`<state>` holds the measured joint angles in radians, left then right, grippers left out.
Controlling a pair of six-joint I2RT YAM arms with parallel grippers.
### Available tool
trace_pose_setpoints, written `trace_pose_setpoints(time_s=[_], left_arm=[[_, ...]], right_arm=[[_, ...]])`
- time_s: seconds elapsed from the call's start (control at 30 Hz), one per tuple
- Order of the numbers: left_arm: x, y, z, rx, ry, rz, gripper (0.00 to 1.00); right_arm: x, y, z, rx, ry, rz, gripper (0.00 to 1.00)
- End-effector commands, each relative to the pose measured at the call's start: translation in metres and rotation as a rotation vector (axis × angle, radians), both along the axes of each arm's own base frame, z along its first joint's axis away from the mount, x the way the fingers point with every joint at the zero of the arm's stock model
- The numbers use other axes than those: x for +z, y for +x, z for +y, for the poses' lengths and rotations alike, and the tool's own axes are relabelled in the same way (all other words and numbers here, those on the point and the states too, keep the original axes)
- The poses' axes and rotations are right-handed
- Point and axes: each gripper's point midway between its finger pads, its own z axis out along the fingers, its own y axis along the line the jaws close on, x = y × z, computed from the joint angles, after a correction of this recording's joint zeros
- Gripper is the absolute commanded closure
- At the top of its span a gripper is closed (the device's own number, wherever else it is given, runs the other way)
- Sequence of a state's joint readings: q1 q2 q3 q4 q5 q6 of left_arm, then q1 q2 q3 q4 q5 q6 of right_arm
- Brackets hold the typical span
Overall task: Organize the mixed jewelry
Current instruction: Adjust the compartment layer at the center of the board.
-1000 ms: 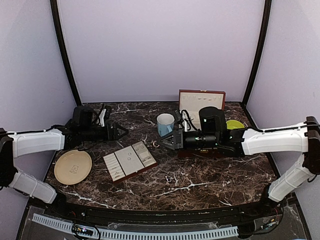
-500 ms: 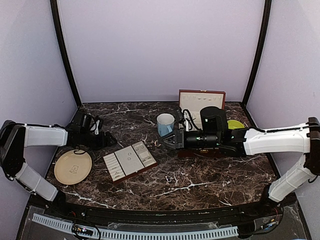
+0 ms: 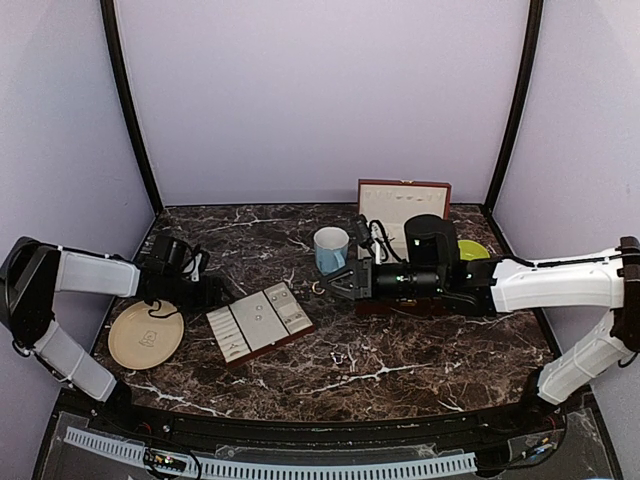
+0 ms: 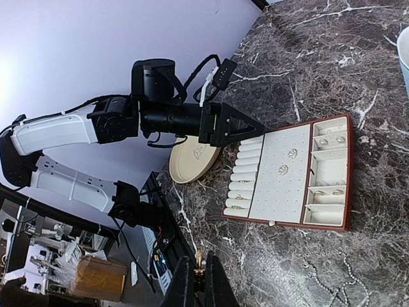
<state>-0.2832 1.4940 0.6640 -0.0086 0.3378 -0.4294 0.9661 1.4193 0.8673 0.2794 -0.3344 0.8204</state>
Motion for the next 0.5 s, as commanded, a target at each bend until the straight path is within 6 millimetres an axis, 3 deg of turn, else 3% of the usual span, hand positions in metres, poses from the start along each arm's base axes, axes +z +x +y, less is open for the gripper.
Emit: trace_pose_setpoints(time_s=[0.0, 0.23, 0.47], left_arm=[[-0.010, -0.022, 0.001, -0.021, -0.020, 0.060, 0.27], [-0.008, -0.046, -0.012, -0.072, -0.109, 0.106, 0.30], [-0.012, -0.076, -0.044, -0.191, -0.164, 0.171, 0.30]], right_arm=[[0.013, 0.002, -0.004, -0.016, 0.035, -0.039, 1.00], [0.011, 0.002, -0.005, -0.017, 0.029, -0.038, 1.00], [0.011, 0.001, -0.002, -0.008, 0.028, -0.038, 1.00]])
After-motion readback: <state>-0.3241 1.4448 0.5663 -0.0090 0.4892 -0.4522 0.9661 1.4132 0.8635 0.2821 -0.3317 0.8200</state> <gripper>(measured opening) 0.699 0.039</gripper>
